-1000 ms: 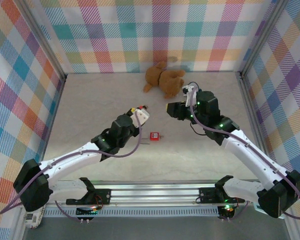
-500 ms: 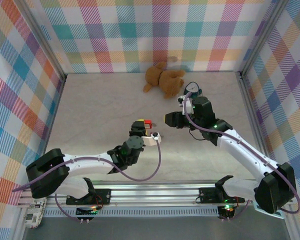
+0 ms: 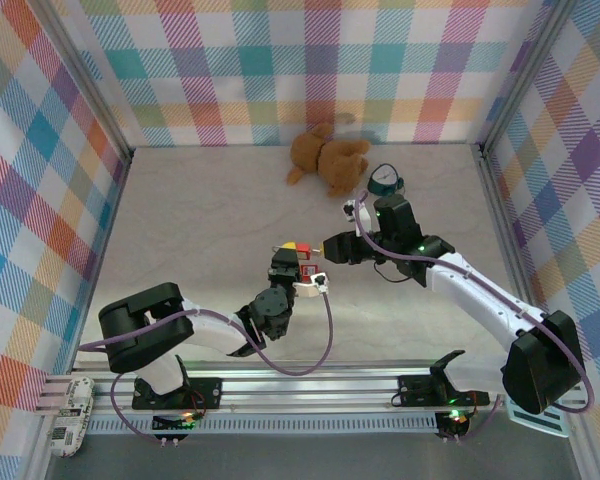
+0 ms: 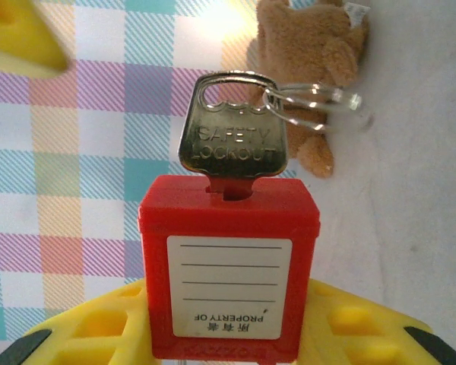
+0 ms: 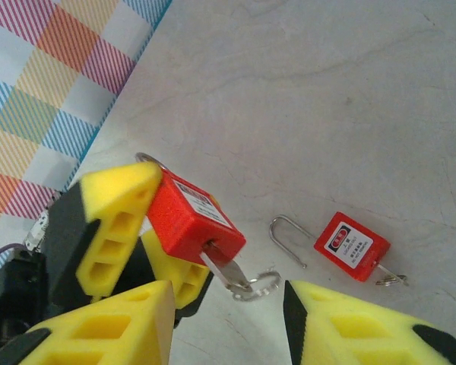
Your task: Unlock with the key
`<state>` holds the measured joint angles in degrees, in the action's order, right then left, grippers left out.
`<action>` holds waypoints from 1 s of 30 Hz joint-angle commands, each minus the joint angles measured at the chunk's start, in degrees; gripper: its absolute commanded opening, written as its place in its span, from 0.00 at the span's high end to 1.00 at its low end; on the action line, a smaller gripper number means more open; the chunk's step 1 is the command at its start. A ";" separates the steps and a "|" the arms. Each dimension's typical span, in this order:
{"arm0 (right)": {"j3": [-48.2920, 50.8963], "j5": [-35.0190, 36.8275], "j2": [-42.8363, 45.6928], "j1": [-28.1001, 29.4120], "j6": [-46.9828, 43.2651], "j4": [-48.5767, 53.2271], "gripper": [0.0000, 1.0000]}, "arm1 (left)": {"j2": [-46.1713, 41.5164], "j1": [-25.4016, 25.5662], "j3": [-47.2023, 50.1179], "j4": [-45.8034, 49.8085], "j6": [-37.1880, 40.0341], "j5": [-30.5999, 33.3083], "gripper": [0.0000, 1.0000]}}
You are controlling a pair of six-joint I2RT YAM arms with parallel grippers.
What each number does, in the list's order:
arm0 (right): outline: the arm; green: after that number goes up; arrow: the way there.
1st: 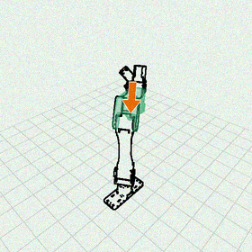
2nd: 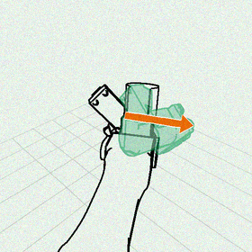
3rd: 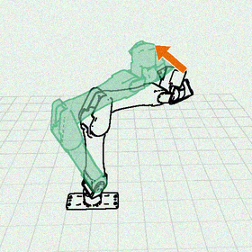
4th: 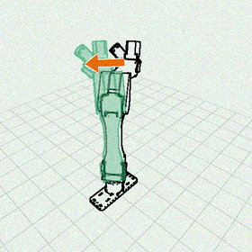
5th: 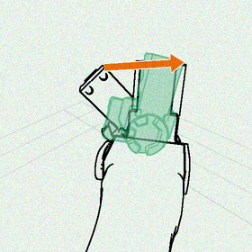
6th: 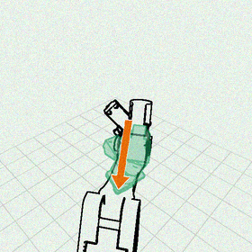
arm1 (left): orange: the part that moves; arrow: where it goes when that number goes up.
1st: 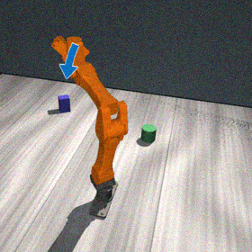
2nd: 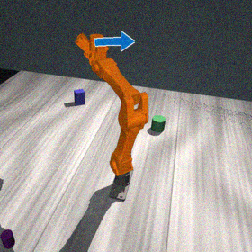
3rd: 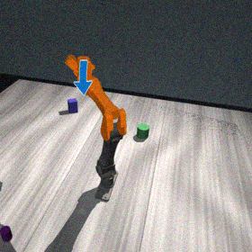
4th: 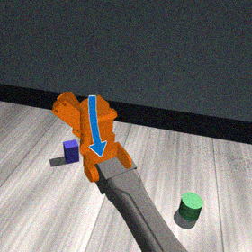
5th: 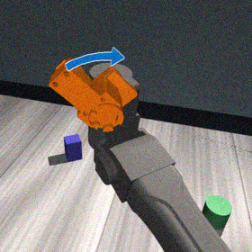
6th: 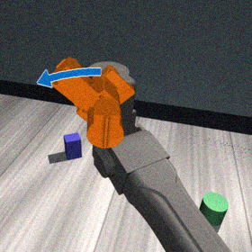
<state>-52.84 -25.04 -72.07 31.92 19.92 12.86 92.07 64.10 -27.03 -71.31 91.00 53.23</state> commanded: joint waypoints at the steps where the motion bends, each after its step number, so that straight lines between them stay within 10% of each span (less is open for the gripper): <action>1: -1.98 0.00 -1.05 1.18 -2.74 3.32 0.57 | -1.21 0.59 0.22 -5.86 0.15 0.61 0.89; 30: -8.45 7.35 -6.51 1.75 0.40 10.05 0.54 | -0.56 2.00 -0.82 -6.12 2.87 0.65 0.89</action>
<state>-58.83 -17.76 -78.19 34.17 18.59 19.03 92.16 65.56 -27.00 -73.41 93.97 53.65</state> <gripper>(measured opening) 0.452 0.374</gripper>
